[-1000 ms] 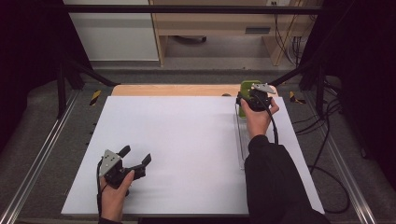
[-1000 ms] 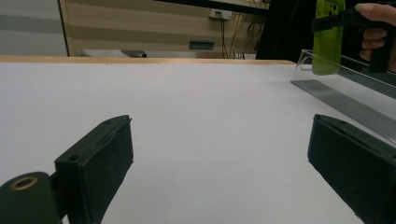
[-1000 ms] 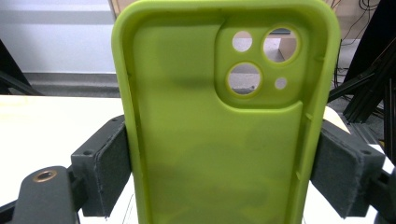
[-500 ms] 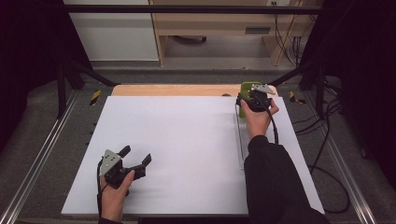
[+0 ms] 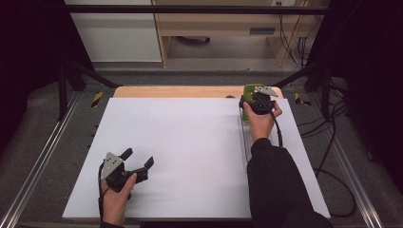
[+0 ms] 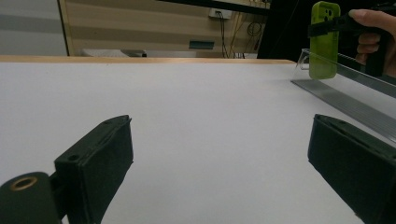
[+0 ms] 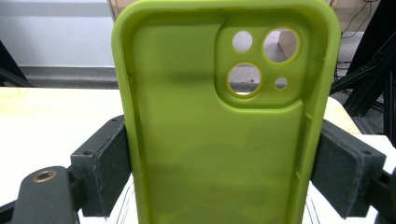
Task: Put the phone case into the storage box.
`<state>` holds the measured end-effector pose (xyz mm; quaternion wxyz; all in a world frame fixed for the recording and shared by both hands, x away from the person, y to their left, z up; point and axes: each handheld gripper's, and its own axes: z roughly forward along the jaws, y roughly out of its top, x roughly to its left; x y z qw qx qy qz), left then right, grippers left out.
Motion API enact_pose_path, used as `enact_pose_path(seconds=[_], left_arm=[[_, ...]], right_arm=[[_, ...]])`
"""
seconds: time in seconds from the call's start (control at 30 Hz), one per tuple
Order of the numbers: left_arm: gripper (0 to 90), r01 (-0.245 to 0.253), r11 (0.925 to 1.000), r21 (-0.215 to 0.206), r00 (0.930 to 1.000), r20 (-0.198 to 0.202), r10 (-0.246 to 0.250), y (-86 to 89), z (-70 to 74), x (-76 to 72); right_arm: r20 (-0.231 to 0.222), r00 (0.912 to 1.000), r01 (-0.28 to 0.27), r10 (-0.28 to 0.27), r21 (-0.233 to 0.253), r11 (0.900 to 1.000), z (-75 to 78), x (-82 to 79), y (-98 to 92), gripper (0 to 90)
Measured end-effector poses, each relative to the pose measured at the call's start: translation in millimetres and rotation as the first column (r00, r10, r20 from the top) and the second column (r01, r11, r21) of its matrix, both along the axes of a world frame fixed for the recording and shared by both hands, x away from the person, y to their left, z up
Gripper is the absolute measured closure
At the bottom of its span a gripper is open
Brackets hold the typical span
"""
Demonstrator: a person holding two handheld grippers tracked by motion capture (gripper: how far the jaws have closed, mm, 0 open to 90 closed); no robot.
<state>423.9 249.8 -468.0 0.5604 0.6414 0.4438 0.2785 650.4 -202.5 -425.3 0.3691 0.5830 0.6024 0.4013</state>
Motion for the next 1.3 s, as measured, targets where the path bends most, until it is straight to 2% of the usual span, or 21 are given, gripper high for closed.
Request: enact_pose_path(seconds=[1.07, 1.3], left_arm=[[6.3, 0.010, 0.9999, 0.009, 1.0000, 0.000, -0.010, -2.1, -0.2, 0.0], [6.3, 0.010, 0.9999, 0.011, 0.9999, 0.001, -0.010, -2.2, -0.2, 0.1]], right_arm=[[-0.013, 0.9999, 0.007, -0.007, 0.013, 1.000, -8.1, 3.9, 1.1, 15.8], [0.003, 1.0000, 0.007, -0.007, 0.017, 1.000, -8.0, 3.8, 0.3, 15.8]])
